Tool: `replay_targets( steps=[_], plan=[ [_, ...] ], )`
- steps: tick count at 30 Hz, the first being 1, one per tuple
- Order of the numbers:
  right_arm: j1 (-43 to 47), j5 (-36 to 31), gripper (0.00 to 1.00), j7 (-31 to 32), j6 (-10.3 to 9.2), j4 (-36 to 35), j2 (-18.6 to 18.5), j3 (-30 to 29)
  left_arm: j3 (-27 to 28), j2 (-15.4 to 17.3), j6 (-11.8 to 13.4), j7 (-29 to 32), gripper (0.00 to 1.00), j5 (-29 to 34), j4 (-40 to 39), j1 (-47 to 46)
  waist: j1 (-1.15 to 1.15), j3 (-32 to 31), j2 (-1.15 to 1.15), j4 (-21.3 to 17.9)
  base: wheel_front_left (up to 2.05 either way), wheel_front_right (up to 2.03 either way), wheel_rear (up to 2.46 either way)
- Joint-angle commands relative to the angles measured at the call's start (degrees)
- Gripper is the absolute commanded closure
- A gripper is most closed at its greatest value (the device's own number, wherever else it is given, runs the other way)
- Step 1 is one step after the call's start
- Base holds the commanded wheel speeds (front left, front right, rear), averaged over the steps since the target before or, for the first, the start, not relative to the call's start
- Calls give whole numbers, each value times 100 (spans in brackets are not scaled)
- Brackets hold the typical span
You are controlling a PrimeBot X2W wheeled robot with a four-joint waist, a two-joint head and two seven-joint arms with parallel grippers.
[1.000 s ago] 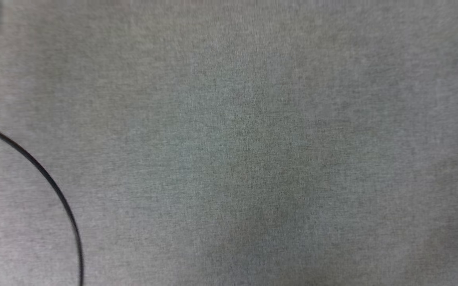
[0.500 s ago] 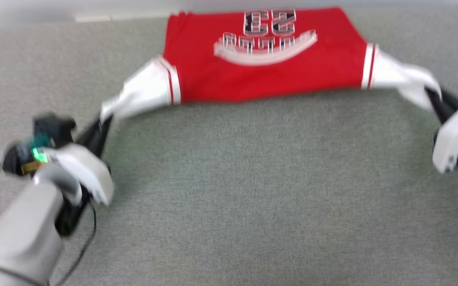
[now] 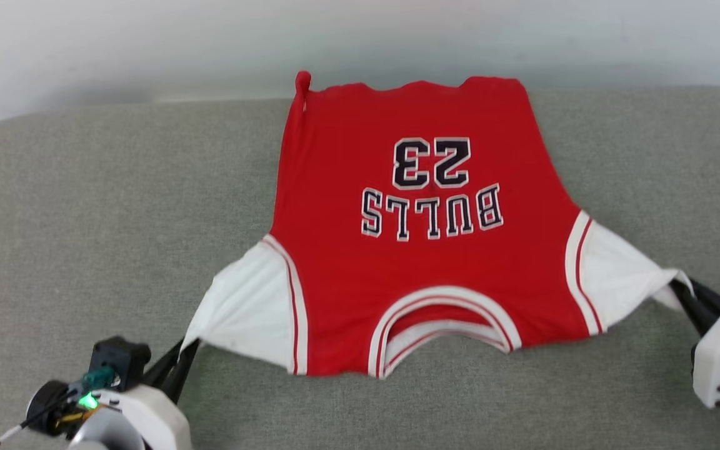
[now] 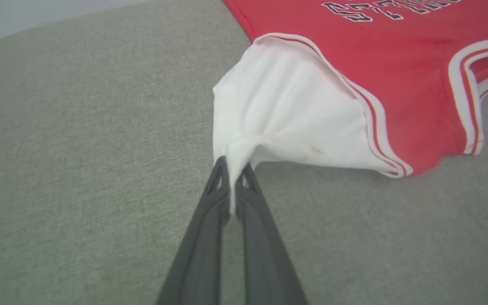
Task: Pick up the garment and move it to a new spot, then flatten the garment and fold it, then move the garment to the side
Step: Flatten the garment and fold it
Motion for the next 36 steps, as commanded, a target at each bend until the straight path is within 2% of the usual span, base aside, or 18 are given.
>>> replay_targets(
  steps=[1,10,14,19,20,21,22,29,36],
  plan=[
    [289,61,100,39,-10,-143,-115,-13,54,101,100,35,100,-92,-126,247,1,-165,0,-17,0,0,0],
    [1674,715,100,844,-10,-1097,-443,-287,264,652,481,108,100,-568,-980,1439,1,-457,0,-92,0,0,0],
    [2222,970,100,1199,-10,-1404,-548,-434,167,743,599,249,100,-642,-1396,1795,1,-496,0,-112,0,0,0],
    [2502,1119,100,1529,-9,-1720,-498,-544,21,646,645,382,100,-673,-1683,1915,1,-459,0,-137,0,0,0],
    [2523,1136,95,1581,-9,-1767,-484,-561,-3,643,614,392,100,-650,-1707,1894,1,-453,0,-130,0,0,0],
    [2529,1145,62,1630,-9,-1819,-483,-600,-21,626,597,413,100,-657,-1735,1867,1,-447,0,-116,0,0,0],
    [2518,1154,0,1686,-9,-1866,-491,-656,-26,629,569,432,100,-660,-1764,1835,1,-438,0,-100,0,0,0],
    [2258,1328,0,2665,-7,-2400,-538,-1257,-9,779,516,507,100,-444,-2367,1506,1,-149,0,238,0,0,0],
    [1151,1491,0,4121,-6,-2896,-208,-2255,-115,831,648,907,100,-212,-3446,1155,1,599,0,874,0,0,0]
  ],
)
